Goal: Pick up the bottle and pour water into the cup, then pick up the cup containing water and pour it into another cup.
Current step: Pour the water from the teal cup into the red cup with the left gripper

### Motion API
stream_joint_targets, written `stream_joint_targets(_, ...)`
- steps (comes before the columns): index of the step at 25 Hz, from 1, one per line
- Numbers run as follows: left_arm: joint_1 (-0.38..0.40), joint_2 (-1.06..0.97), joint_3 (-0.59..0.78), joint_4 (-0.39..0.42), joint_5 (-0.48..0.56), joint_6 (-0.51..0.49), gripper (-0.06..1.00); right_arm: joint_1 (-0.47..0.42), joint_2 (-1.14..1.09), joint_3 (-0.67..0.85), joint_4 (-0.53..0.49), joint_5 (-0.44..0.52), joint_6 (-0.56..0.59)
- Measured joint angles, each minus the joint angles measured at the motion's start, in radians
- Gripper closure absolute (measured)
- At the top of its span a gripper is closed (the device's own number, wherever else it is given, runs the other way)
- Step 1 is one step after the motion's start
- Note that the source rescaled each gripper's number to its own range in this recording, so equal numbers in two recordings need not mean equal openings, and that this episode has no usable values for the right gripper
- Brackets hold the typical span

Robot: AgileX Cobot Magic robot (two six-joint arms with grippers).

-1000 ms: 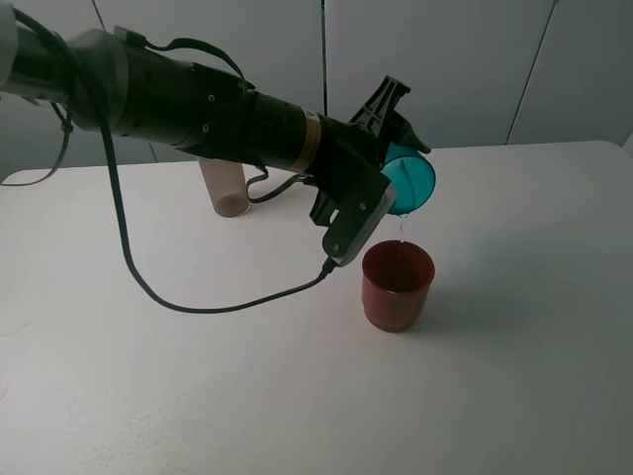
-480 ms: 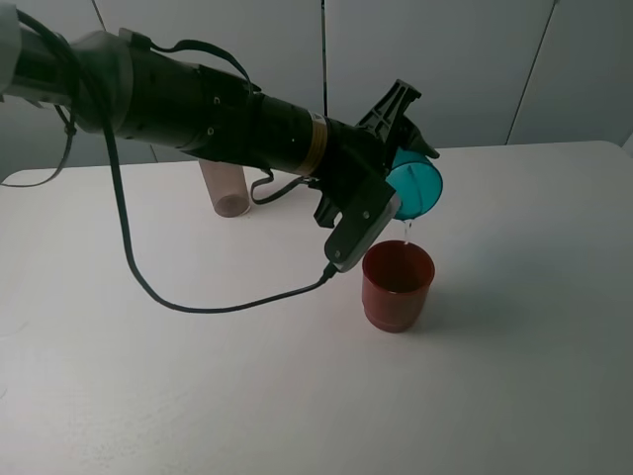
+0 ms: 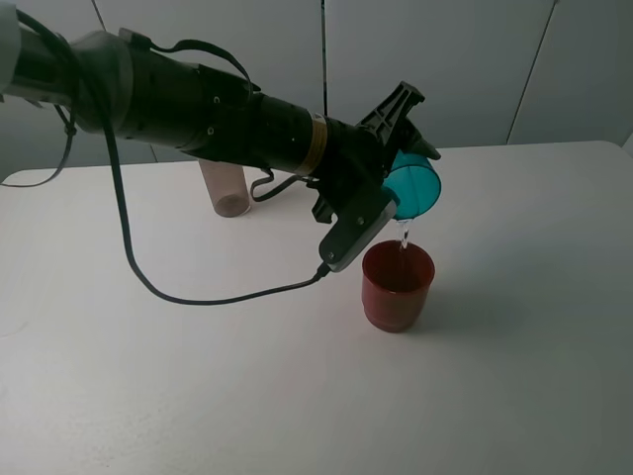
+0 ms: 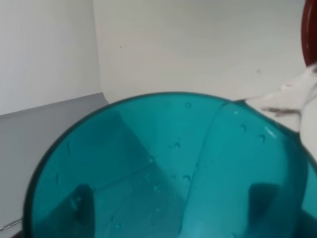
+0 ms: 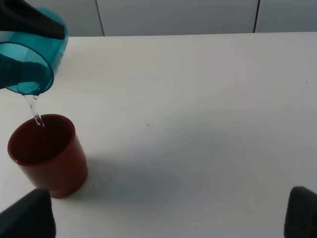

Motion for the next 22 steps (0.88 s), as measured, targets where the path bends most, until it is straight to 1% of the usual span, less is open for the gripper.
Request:
stream_joint_targets(7, -0.001, 0.000, 0.000, -0.015, 0.000, 0.062, 0.86, 0.000, 0.000, 0.000, 0.000, 0.000, 0.000)
stream_joint_targets(13, -0.001, 0.000, 0.000, -0.031, 0.000, 0.146, 0.86, 0.000, 0.000, 0.000, 0.000, 0.000, 0.000)
stream_joint_targets(18, -0.002, 0.000, 0.000, -0.033, 0.000, 0.169, 0.86, 0.000, 0.000, 0.000, 0.000, 0.000, 0.000)
stream_joint_targets(22, -0.002, 0.000, 0.000, -0.039, -0.006, 0.229, 0.86, 0.000, 0.000, 0.000, 0.000, 0.000, 0.000)
